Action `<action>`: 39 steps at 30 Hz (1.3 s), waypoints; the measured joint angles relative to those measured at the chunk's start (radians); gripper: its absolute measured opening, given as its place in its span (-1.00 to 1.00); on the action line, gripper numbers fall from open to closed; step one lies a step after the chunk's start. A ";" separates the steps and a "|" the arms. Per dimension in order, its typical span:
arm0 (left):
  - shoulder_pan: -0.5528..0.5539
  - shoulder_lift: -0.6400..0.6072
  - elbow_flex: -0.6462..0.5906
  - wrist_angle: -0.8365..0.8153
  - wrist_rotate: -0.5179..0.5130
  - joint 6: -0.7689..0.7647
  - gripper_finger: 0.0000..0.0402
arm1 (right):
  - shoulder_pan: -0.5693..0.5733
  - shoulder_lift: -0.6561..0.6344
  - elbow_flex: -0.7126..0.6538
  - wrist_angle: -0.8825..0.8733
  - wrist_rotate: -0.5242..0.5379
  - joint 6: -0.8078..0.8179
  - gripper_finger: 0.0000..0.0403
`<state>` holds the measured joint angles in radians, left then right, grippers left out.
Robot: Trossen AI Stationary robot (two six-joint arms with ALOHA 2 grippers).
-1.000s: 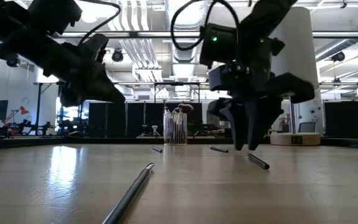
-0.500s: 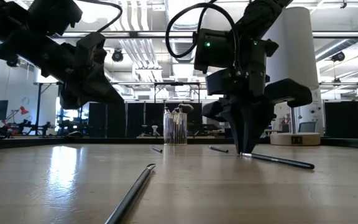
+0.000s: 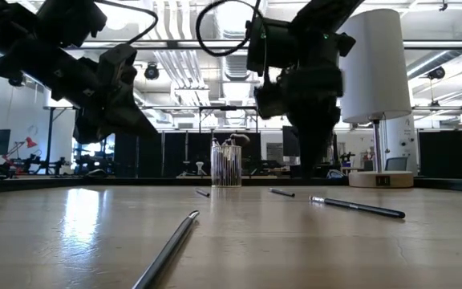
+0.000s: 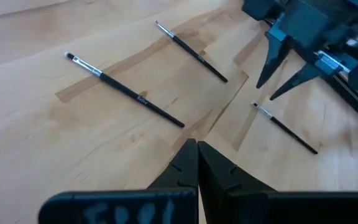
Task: Put items in baskets/containers
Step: Put the black eyeshadow brush into the yellow pen holder
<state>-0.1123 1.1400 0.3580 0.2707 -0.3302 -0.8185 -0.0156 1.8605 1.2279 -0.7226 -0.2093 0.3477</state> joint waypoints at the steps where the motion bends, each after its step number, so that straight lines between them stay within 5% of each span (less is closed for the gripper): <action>1: 0.000 0.000 0.000 -0.001 0.000 0.000 -1.00 | 0.008 0.000 -0.002 0.001 0.006 0.080 -0.43; 8: 0.000 0.000 -0.001 -0.028 0.000 0.009 -1.00 | 0.045 0.000 -0.016 0.011 0.136 0.488 -0.43; 16: 0.000 0.000 -0.001 -0.034 0.026 0.010 -1.00 | 0.048 0.001 -0.088 0.093 0.154 0.719 -0.57; 31: 0.000 0.000 -0.001 -0.034 0.050 0.011 -1.00 | 0.099 0.000 -0.131 0.182 0.168 0.858 -0.60; 39: 0.002 0.000 -0.001 -0.031 0.058 -0.024 -1.00 | 0.099 -0.002 -0.146 0.196 0.185 0.825 -0.84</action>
<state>-0.1101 1.1400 0.3569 0.2394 -0.2724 -0.8424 0.0834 1.8587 1.0823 -0.5270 -0.0242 1.1731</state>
